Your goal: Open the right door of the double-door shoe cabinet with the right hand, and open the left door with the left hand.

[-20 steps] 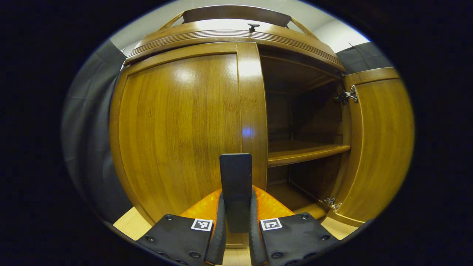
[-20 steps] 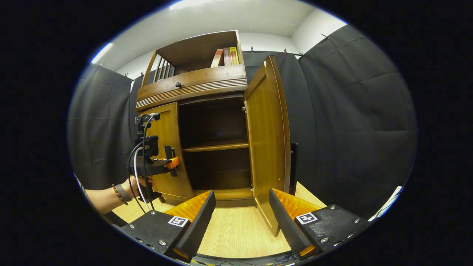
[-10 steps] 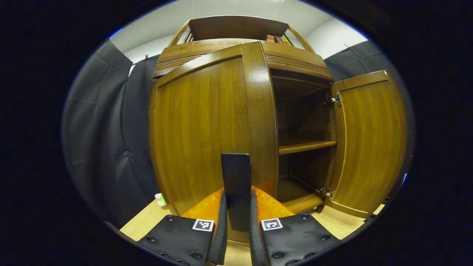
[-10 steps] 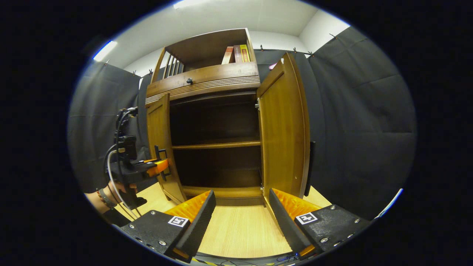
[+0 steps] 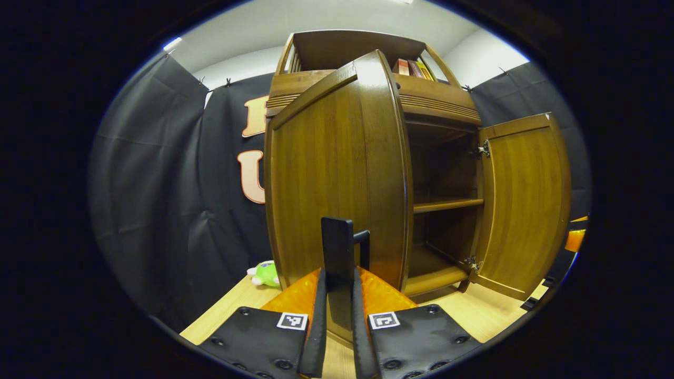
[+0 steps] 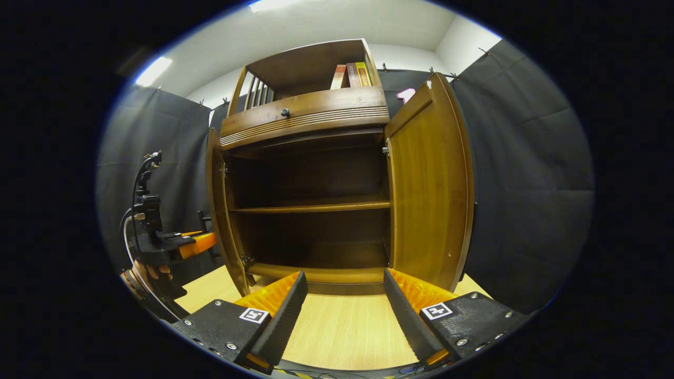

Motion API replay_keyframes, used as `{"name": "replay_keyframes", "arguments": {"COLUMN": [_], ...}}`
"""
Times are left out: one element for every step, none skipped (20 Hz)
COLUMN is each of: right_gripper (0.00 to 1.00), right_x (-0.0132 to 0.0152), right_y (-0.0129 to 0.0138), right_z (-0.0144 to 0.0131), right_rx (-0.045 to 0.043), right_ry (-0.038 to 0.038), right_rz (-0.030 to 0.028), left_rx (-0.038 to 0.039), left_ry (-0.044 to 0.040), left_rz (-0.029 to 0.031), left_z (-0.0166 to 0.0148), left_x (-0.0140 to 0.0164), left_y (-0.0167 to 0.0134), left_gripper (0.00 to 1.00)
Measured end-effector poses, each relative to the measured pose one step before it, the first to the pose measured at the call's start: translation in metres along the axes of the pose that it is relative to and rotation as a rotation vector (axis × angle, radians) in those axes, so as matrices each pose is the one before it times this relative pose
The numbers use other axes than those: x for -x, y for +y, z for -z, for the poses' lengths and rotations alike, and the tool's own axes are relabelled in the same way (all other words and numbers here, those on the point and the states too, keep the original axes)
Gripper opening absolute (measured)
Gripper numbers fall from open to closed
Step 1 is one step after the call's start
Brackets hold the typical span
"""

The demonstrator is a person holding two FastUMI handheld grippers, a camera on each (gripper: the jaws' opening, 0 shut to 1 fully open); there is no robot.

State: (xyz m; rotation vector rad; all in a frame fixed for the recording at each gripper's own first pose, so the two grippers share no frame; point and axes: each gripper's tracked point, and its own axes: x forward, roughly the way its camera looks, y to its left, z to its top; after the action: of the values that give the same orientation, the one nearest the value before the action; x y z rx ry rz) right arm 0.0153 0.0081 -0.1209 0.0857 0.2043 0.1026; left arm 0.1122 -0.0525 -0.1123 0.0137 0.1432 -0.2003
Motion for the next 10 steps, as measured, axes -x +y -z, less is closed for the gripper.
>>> {"name": "replay_keyframes", "arguments": {"right_gripper": [0.90,0.90,0.90,0.90,0.90,0.90,0.90,0.90,0.90,0.90], "right_x": [-0.00113,-0.00081,-0.00037,0.00032,-0.00138,0.00010,-0.00104,-0.00051,-0.00016,-0.00092], "right_y": [0.00297,0.00358,0.00321,0.00277,0.00436,0.00404,0.00491,0.00426,0.00505,0.00597], "right_z": [0.00022,-0.00042,0.00068,0.00091,0.00139,0.00065,0.00015,0.00147,0.00242,0.00063], "right_rx": [0.00246,0.00270,0.00169,0.00065,-0.00009,0.00007,0.00100,0.00149,0.00136,0.00186], "right_ry": [-0.00013,-0.00002,-0.00041,-0.00043,-0.00028,-0.00093,0.00158,0.00336,0.00382,0.00197], "right_rz": [-0.00117,-0.00180,-0.00129,-0.00157,-0.00150,-0.00069,-0.00147,-0.00085,-0.00137,-0.00335], "left_rx": [0.00386,-0.00116,-0.00391,-0.00144,-0.00160,0.00158,0.00056,0.00071,0.00138,0.00552], "left_ry": [0.00278,-0.00165,0.00378,-0.00382,0.00345,-0.00477,0.00005,-0.00356,-0.00527,-0.01497], "left_rz": [-0.00031,0.00213,-0.00700,-0.00382,-0.00129,-0.00415,-0.00303,-0.00049,0.00438,0.01066], "left_z": [-0.00028,0.00043,-0.00116,0.00009,-0.00020,0.00000,-0.00062,0.00171,-0.00080,-0.00258], "left_x": [0.00335,0.00514,0.00485,0.00423,0.00264,0.00316,0.00251,0.00412,0.00305,0.00453], "left_y": [0.00576,0.00610,0.00742,0.00795,0.00691,0.00996,0.00890,0.00718,0.00753,0.00566], "left_gripper": [0.27,0.26,0.26,0.25,0.22,0.22,0.21,0.22,0.22,0.21]}}
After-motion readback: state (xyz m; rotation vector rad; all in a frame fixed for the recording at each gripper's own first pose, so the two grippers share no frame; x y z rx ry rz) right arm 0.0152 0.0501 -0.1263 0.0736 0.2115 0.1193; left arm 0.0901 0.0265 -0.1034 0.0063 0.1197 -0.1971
